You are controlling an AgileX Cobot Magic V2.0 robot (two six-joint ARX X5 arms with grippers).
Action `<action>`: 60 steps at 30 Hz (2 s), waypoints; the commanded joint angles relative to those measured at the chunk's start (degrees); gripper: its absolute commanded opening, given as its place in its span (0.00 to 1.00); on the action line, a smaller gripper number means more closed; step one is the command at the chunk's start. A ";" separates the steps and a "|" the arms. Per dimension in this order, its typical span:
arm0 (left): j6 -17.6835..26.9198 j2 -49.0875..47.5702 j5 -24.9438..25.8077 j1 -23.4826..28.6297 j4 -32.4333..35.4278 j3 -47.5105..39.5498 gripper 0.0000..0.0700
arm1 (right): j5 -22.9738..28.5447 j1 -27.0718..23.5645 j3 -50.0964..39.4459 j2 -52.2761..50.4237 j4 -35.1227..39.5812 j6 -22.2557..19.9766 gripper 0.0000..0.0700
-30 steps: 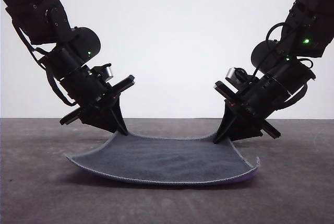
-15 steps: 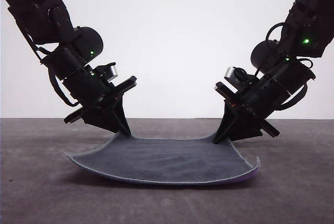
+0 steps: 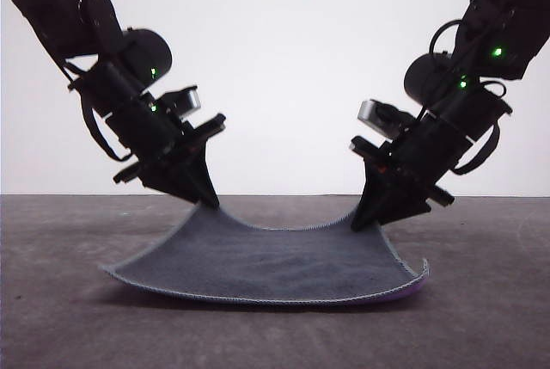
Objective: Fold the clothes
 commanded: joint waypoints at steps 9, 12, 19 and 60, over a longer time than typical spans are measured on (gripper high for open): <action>2.92 -1.12 -0.09 -1.77 -2.63 1.07 0.01 | 2.62 1.58 0.57 -2.28 -4.98 -6.04 0.01; 3.09 -1.13 -0.10 -2.43 -3.01 1.07 0.01 | 3.11 2.35 0.54 -3.20 -5.26 -6.82 0.01; 3.36 -2.16 -0.55 -3.21 -3.89 1.00 0.01 | 4.39 3.48 0.50 -4.74 -6.38 -7.75 0.01; -0.01 -27.40 -2.19 -5.83 7.62 -28.02 0.01 | 11.49 12.31 -24.21 -25.16 5.95 -6.09 0.01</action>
